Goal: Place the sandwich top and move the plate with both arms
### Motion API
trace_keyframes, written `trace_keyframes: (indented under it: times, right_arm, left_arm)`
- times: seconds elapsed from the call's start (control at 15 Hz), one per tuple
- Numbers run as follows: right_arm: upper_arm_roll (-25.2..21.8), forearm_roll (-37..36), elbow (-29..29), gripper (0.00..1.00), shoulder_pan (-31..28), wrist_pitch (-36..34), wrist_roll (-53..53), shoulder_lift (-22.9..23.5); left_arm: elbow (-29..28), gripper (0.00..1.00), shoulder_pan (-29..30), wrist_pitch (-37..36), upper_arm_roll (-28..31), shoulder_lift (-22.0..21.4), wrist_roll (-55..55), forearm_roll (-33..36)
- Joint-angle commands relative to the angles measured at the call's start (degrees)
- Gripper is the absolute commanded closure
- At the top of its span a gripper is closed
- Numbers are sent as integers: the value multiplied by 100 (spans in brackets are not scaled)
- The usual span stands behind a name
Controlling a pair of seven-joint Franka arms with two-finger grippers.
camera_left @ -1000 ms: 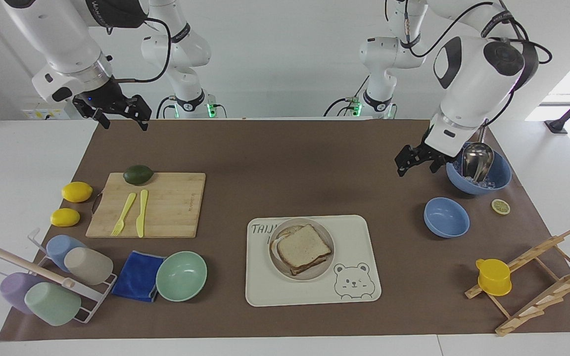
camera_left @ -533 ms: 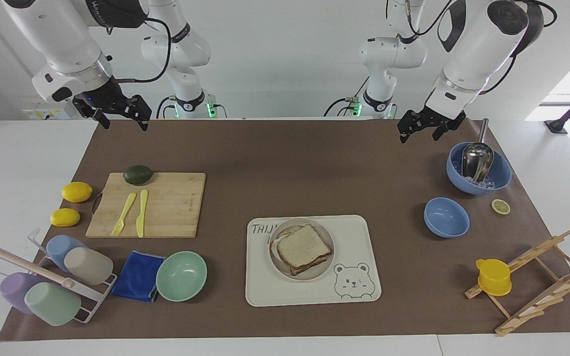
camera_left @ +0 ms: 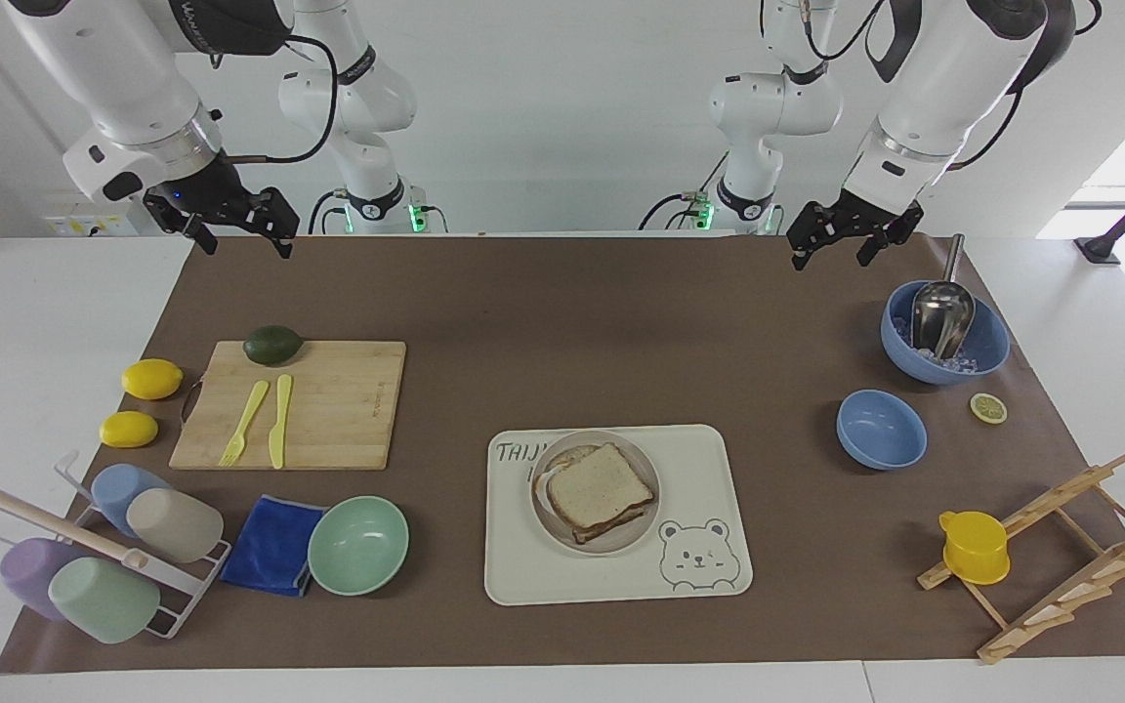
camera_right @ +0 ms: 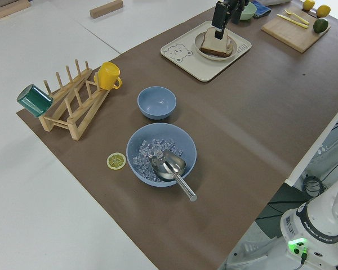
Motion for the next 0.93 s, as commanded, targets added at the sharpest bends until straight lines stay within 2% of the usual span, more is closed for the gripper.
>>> trace_keyframes:
  times: [0.0,0.87]
  right_arm:
    - [26,157,-103,0,-84,97,-129,-61]
    - [26,157,-103,0,-84,97,-129,-61]
  left_arm:
    - [391,0,22,-187,-11,197,58,132]
    - [312,0,30,-161,-2,126,-12,132]
